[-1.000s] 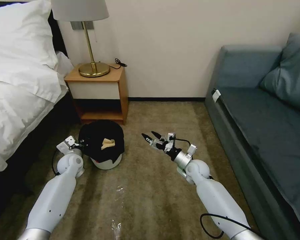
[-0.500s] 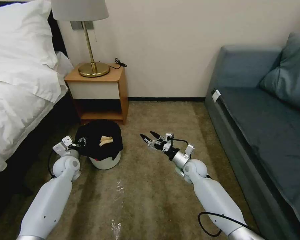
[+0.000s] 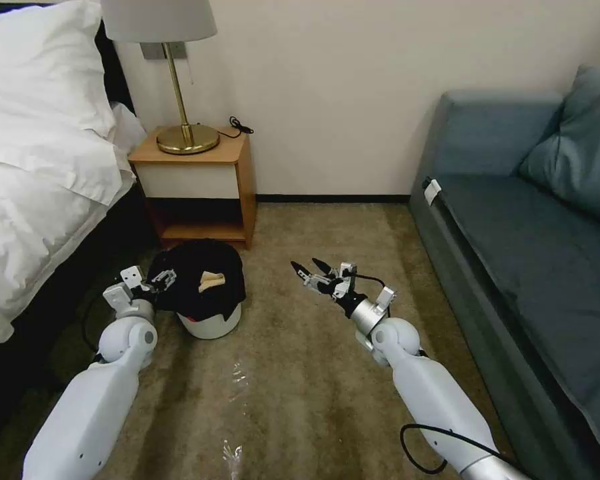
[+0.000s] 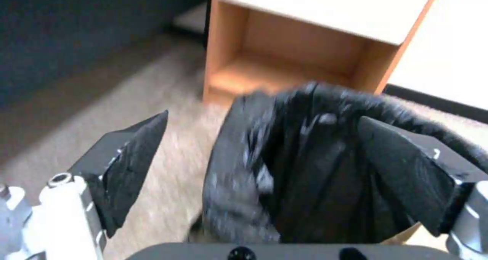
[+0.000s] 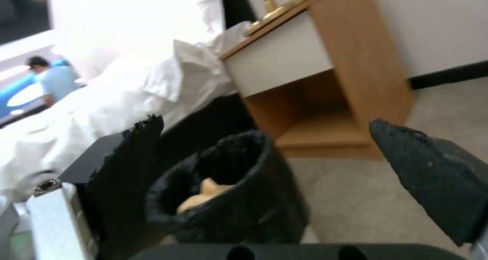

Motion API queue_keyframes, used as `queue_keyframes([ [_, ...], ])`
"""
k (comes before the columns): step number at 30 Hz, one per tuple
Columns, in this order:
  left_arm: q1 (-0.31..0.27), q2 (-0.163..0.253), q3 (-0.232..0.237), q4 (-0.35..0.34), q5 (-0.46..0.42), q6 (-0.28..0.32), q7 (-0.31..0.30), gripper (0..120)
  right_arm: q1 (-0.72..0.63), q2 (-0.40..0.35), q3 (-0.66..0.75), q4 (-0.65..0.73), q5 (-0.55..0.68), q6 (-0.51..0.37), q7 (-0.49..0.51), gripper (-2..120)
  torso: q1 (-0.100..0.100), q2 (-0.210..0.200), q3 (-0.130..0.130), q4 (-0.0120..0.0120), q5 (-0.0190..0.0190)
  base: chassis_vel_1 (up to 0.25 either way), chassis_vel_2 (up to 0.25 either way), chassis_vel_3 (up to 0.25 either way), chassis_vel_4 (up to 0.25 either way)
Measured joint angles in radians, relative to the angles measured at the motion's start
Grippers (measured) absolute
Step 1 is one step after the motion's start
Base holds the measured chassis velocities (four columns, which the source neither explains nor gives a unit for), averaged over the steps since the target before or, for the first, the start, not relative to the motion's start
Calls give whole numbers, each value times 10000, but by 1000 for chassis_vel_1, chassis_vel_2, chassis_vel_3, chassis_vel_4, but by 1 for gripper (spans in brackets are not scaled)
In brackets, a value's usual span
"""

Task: Pick up the trash bin, then pick up the garbage on the floor and place it into the trash bin.

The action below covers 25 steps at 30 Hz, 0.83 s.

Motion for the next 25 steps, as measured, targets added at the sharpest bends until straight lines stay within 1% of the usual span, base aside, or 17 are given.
queue_keyframes([
  [1, 84, 123, 39, -339, 288, -141, 42, 100, 0, -22, 91, 39, -74, 114, 415, 100, 1, -1, 2, 2, -2, 0, 0, 0, 0],
  [2, 140, 266, 82, -716, 375, -215, 63, 100, 17, -71, 239, 99, -106, 180, 825, 100, 1, 0, 1, -2, 1, 0, 0, 0, 0],
  [3, 140, 266, 82, -716, 375, -215, 63, 100, 17, -71, 239, 99, -106, 180, 825, 100, 1, 0, 1, -2, 1, 0, 0, 0, 0],
  [4, 197, 430, 158, -1144, 314, -236, 68, 100, 64, -126, 370, 197, -109, 212, 1104, 100, 0, 0, 0, -2, 5, 0, 0, 0, 0],
  [5, 260, 567, 225, -1486, 209, -235, 66, 100, 101, -190, 491, 265, -110, 224, 1272, 100, 0, 0, 0, -2, 0, 0, 0, 0, 0],
  [6, 260, 567, 225, -1486, 209, -235, 66, 100, 101, -190, 491, 265, -110, 224, 1272, 100, 0, 0, 0, -2, 0, 0, 0, 0, 0],
  [8, 427, 889, 353, -2271, 113, -222, 79, 100, 225, -333, 789, 356, -57, 215, 1504, 100, 0, 0, 0, -2, 2, 0, 0, 0, 0],
  [9, 427, 889, 353, -2271, 113, -222, 79, 100, 225, -333, 789, 356, -57, 215, 1504, 100, 0, 0, 0, -2, 2, 0, 0, 0, 0],
  [10, 536, 1028, 390, -2591, 97, -181, 83, 100, 277, -397, 908, 379, 4, 151, 1598, 100, 0, 0, 0, -2, 1, 0, 0, 0, 0],
  [11, 536, 1028, 390, -2591, 97, -181, 83, 100, 277, -397, 908, 379, 4, 151, 1598, 100, 0, 0, 0, -2, 1, 0, 0, 0, 0],
  [13, 660, 1155, 402, -2909, 91, 2, 56, 100, 303, -441, 972, 386, 41, 68, 1725, 100, 0, 0, 0, -2, 2, 0, 0, 0, 0],
  [25, 680, 1164, 402, -2932, 71, 76, 11, 100, 308, -445, 969, 389, 54, 37, 1732, 100, 0, -1, 1, -1, 0, 0, 0, 0, 0],
])
